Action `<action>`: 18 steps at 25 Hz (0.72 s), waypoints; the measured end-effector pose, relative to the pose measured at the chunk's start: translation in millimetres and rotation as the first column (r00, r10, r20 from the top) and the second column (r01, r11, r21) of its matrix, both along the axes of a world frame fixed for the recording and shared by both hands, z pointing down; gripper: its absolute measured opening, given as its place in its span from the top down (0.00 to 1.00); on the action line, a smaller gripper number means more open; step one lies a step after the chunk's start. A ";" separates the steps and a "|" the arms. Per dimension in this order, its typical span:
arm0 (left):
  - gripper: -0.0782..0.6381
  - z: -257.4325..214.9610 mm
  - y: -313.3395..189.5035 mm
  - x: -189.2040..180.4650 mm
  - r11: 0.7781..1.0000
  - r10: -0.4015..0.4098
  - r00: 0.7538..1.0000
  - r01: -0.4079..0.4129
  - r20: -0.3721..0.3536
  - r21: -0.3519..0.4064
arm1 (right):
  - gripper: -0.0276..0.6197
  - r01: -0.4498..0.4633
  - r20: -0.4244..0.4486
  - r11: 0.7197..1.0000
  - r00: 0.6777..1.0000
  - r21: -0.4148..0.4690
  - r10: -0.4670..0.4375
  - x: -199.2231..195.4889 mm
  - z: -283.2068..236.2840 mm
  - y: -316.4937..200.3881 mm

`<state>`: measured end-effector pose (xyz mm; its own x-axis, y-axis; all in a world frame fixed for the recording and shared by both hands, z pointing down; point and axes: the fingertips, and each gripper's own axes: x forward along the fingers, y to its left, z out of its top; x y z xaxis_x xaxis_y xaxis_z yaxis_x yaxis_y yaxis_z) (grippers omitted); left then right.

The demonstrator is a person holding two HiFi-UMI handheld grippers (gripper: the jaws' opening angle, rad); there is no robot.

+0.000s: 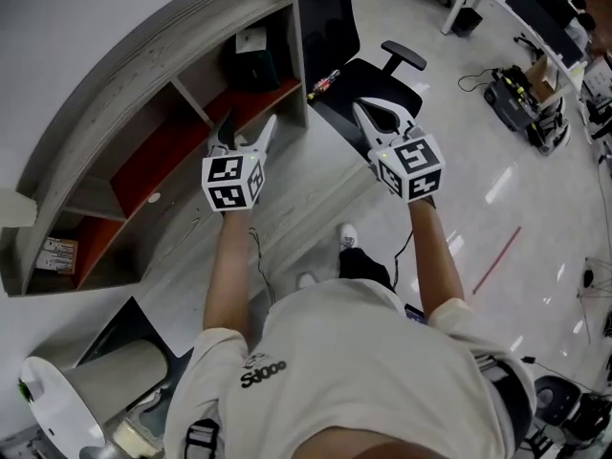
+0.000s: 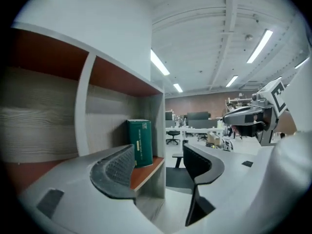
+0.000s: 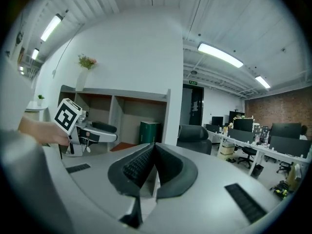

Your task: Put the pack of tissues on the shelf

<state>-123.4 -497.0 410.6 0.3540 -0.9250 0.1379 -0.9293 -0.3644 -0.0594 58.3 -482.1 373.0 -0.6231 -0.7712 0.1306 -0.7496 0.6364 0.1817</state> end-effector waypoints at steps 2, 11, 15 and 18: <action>0.49 -2.1 18.3 -5.0 1.000 0.023 1.000 -0.023 -0.004 0.009 | 0.97 -0.011 -0.003 1.000 1.000 0.018 0.011 -4.6 -5.3 18.7; 0.86 -12.8 92.6 -31.5 0.992 0.109 0.993 -0.111 0.034 0.060 | 0.97 -0.057 -0.006 0.996 0.998 0.065 0.058 -25.9 -17.3 85.7; 0.87 -25.5 122.0 -31.6 0.987 0.127 0.988 -0.135 0.089 0.088 | 0.97 -0.060 -0.004 0.994 0.998 0.092 0.060 -29.4 -26.7 107.4; 0.87 -33.5 140.7 -32.4 0.985 0.124 0.989 -0.133 0.085 0.109 | 0.97 -0.054 -0.011 0.994 0.998 0.099 0.056 -31.8 -29.6 121.0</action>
<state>-155.7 -356.3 377.2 0.4633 -0.8837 0.0660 -0.8661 -0.4673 -0.1776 26.5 -361.1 343.4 -0.5781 -0.8137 0.0605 -0.7798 0.5728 0.2526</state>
